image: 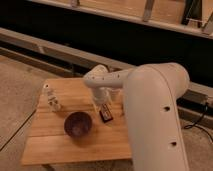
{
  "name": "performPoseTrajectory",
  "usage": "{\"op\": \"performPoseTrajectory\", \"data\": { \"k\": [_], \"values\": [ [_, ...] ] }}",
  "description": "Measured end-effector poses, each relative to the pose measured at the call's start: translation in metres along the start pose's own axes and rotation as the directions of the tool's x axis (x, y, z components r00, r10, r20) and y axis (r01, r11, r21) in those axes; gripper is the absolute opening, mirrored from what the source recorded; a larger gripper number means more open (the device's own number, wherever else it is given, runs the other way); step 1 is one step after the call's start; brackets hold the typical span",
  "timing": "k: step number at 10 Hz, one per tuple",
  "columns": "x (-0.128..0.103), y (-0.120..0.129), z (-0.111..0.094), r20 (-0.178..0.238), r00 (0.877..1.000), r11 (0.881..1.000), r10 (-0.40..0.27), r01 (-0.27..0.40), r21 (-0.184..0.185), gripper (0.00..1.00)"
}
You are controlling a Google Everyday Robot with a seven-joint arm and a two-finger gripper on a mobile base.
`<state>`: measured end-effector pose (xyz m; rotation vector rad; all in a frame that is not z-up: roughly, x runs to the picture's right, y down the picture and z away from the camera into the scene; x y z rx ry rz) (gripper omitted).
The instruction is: Place the eraser in the ceramic cup
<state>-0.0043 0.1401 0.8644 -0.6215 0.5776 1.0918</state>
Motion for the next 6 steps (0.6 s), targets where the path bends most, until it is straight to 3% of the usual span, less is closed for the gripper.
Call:
{"op": "performPoseTrajectory", "data": {
  "k": [6],
  "values": [
    [-0.003,-0.007,0.021,0.003,0.999,0.998,0.032,-0.032,-0.044,0.65]
  ]
}}
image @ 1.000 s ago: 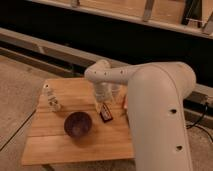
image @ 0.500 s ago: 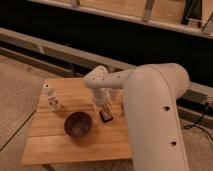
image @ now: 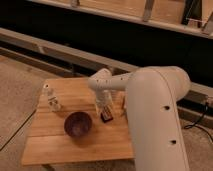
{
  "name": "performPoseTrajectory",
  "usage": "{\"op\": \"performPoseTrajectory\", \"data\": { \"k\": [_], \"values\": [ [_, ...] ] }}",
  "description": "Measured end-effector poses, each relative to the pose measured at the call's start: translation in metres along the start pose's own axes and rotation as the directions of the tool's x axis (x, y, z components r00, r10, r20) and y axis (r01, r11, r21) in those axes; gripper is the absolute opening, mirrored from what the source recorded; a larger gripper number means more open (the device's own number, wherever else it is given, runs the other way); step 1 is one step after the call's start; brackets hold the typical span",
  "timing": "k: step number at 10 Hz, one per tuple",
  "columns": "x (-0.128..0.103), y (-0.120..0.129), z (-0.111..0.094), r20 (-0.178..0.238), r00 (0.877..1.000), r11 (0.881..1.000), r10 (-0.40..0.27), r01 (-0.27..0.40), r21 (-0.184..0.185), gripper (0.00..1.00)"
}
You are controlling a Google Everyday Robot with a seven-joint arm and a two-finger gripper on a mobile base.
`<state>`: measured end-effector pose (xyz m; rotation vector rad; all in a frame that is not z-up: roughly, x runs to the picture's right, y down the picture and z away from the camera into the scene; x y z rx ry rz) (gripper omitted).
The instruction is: Place the eraser in the ceramic cup
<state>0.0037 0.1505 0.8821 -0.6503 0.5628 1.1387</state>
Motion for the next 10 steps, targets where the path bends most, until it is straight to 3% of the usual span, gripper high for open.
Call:
{"op": "performPoseTrajectory", "data": {
  "k": [8,10],
  "values": [
    [0.007,-0.008,0.012,-0.03,1.0,0.998,-0.001,-0.001,-0.057,0.65],
    [0.009,-0.006,0.014,-0.045,0.999,0.998,-0.009,0.006,-0.068,0.51]
  ]
}}
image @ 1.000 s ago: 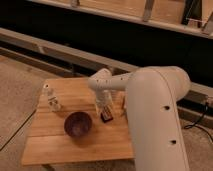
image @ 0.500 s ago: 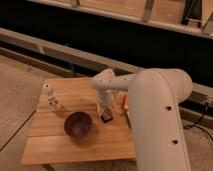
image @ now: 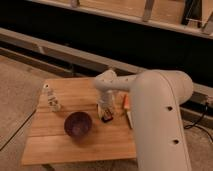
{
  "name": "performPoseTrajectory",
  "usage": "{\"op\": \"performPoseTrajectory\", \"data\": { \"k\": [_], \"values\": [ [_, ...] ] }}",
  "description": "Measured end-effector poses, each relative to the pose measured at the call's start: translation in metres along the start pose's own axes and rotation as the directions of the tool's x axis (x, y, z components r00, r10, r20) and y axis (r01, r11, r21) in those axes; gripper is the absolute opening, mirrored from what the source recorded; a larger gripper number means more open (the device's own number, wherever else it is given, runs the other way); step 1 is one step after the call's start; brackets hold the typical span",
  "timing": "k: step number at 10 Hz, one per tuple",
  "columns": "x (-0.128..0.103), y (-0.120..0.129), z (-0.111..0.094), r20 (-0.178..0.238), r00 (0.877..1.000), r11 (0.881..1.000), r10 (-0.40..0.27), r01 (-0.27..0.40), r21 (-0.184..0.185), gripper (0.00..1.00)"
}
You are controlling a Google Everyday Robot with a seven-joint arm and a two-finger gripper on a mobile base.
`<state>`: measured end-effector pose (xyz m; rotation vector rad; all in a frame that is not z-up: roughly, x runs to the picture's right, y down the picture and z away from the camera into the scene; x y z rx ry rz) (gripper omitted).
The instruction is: Place the eraser in the ceramic cup
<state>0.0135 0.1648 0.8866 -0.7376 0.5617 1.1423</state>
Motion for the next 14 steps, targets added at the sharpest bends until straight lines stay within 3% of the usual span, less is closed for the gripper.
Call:
{"op": "performPoseTrajectory", "data": {
  "k": [5,10,14],
  "values": [
    [-0.002,0.0,-0.002,-0.009,1.0,1.0,0.002,-0.002,-0.008,0.03],
    [-0.018,0.005,-0.031,0.049,0.999,1.0,-0.013,0.014,-0.014,0.0],
    [-0.035,0.022,-0.073,0.143,0.989,0.998,-0.035,0.043,-0.048,0.0]
  ]
}}
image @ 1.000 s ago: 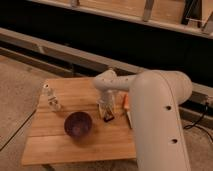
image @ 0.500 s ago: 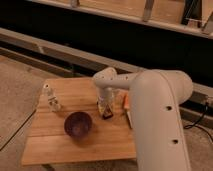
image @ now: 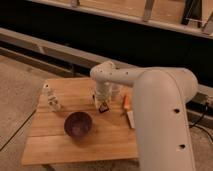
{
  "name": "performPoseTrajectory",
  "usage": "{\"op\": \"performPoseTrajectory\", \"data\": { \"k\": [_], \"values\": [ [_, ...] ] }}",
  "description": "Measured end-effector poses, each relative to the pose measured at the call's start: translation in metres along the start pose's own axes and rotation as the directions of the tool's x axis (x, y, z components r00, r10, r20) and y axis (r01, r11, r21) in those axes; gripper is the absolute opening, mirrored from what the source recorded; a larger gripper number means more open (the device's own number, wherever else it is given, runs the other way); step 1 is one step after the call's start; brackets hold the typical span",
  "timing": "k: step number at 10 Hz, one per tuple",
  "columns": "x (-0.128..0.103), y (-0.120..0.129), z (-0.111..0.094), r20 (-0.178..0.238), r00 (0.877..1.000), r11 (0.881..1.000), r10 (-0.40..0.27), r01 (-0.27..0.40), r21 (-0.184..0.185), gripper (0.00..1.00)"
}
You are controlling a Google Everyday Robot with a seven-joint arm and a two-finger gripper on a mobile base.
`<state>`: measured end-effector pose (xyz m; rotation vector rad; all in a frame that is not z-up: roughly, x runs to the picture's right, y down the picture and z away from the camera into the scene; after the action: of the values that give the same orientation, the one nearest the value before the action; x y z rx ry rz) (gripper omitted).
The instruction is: Place the eraser in the ceramic cup
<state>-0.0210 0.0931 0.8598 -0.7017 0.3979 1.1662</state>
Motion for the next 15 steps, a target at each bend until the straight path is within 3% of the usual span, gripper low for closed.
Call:
{"op": "performPoseTrajectory", "data": {
  "k": [2,4,5,9,15],
  "values": [
    [-0.009,0.007,-0.023,0.056,0.998,1.0,0.005,-0.004,-0.029,0.0],
    [-0.016,0.009,-0.042,0.107,0.994,0.999,0.004,-0.001,-0.032,0.0],
    [-0.021,0.002,-0.054,0.149,0.989,1.0,0.015,-0.014,-0.005,0.0],
    [-0.03,-0.015,-0.077,0.236,0.971,0.997,0.031,-0.046,0.058,0.0],
    [-0.042,-0.045,-0.086,0.311,0.946,0.987,0.091,-0.127,0.098,0.0]
  ]
}}
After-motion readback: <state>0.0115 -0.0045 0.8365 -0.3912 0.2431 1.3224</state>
